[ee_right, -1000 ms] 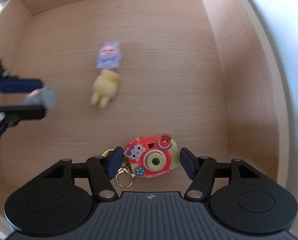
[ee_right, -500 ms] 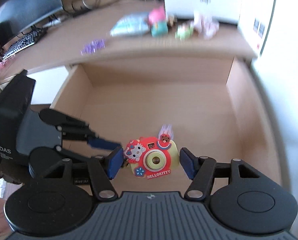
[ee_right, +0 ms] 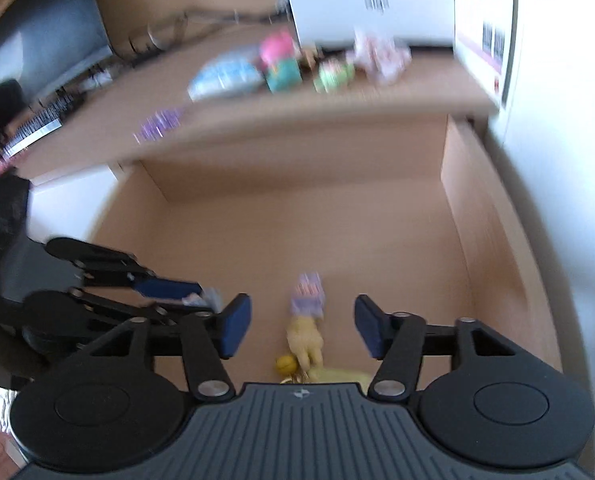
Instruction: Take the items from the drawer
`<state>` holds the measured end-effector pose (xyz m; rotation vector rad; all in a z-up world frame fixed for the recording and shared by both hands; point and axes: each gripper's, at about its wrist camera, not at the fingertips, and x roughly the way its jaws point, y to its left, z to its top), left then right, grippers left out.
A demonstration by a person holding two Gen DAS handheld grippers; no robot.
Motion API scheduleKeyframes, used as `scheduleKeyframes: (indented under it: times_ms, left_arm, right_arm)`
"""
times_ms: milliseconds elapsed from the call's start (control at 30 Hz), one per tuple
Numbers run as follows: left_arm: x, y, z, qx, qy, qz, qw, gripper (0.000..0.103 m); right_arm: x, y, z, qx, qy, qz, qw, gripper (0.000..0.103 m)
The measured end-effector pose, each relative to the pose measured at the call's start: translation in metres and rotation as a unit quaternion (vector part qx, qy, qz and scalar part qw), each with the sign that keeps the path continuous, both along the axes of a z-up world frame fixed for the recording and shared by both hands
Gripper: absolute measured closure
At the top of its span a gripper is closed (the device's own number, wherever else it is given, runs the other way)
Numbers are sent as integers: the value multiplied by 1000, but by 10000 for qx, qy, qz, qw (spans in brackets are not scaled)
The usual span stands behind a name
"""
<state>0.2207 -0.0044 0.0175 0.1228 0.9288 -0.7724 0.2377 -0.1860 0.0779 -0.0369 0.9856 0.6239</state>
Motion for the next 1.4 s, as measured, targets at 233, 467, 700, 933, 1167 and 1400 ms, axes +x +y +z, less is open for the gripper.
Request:
scheduleKeyframes:
  times_ms: [233, 467, 700, 933, 1167, 1400]
  left_arm:
    - [-7, -1, -1, -13, -96, -126, 9999, 72]
    - [-9, 4, 1, -170, -110, -109, 9997, 72]
    - [-8, 3, 2, -236, -90, -105, 9996, 72]
    - [-7, 6, 4, -250, -74, -69, 9996, 72]
    - [-3, 7, 6, -240, -34, -14, 9997, 72]
    - [1, 9, 7, -237, 9, -15, 9997, 72]
  right_arm:
    - [4, 16, -45, -960, 846, 74, 9918, 22]
    - [2, 31, -66, -1714, 983, 153, 9802, 63]
    - [-18, 31, -21, -1282, 310, 252, 9909, 64]
    - [-17, 14, 10, -648, 137, 129, 9977, 96]
    - [-6, 17, 10, -723, 224, 28, 9971, 83]
    - [1, 19, -30, -1007, 1002, -30, 9898, 33]
